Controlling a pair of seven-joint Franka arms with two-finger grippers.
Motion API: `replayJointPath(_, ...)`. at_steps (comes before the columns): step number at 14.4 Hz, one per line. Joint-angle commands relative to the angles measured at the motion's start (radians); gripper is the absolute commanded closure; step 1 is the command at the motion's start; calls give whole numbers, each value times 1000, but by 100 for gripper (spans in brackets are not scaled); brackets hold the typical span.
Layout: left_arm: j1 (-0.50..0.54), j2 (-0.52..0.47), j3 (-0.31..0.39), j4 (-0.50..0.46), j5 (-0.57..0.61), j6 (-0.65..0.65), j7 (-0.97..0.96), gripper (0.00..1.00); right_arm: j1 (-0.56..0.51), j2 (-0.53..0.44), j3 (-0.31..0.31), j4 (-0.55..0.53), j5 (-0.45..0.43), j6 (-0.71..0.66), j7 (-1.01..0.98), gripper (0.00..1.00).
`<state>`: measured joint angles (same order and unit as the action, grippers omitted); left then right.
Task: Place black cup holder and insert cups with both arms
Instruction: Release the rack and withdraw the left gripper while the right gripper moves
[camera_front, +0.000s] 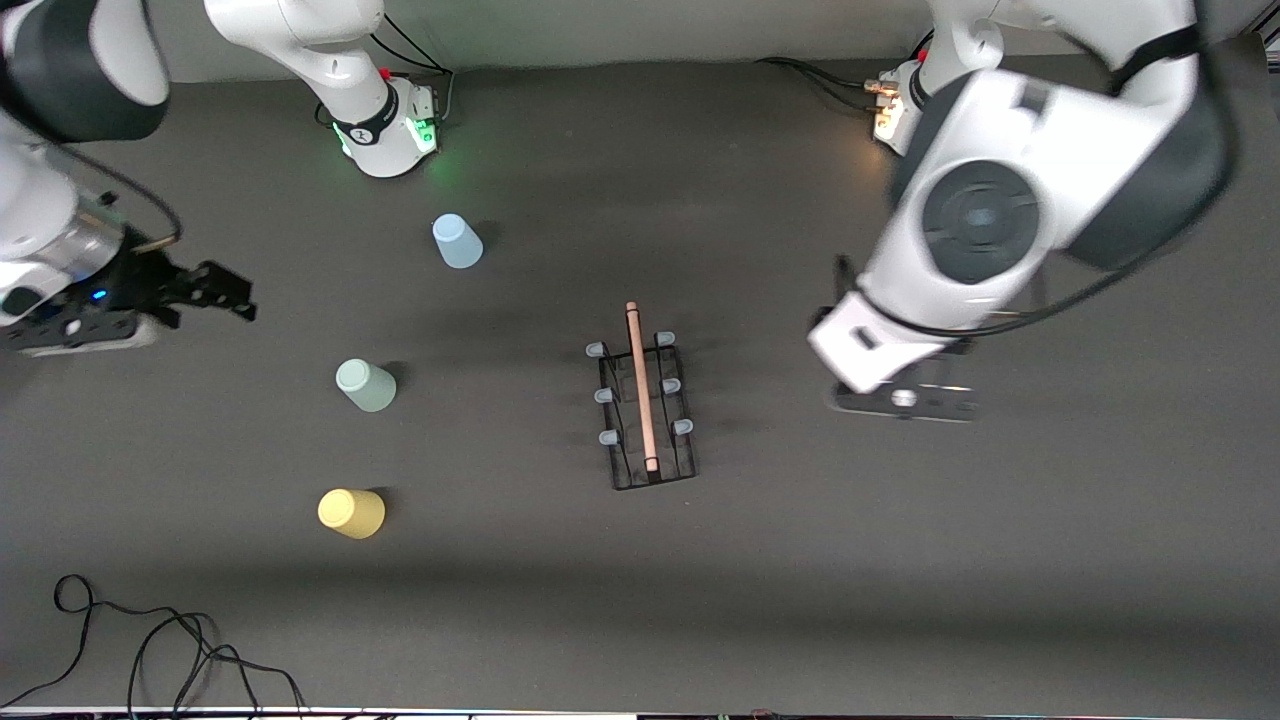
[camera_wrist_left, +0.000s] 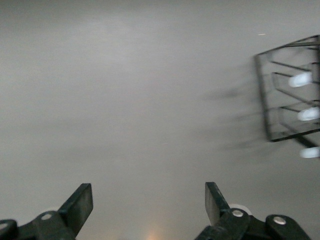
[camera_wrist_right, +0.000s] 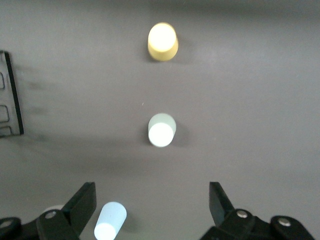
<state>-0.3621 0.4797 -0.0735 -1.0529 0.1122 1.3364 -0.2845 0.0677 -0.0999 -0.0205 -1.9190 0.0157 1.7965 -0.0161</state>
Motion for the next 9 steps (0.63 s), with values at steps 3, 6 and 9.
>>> replayJointPath(3,204,-137,-11,-156,11,4,167,0,6,-93,-22,-352,0,337,-53,0)
replayJointPath(6,337,-177,-12,-174,-32,0,254,0,6,-46,-29,-426,0,470,-56,0)
replayJointPath(9,393,-216,-12,-220,-42,-6,268,0,7,50,-29,-492,1,668,-54,0)
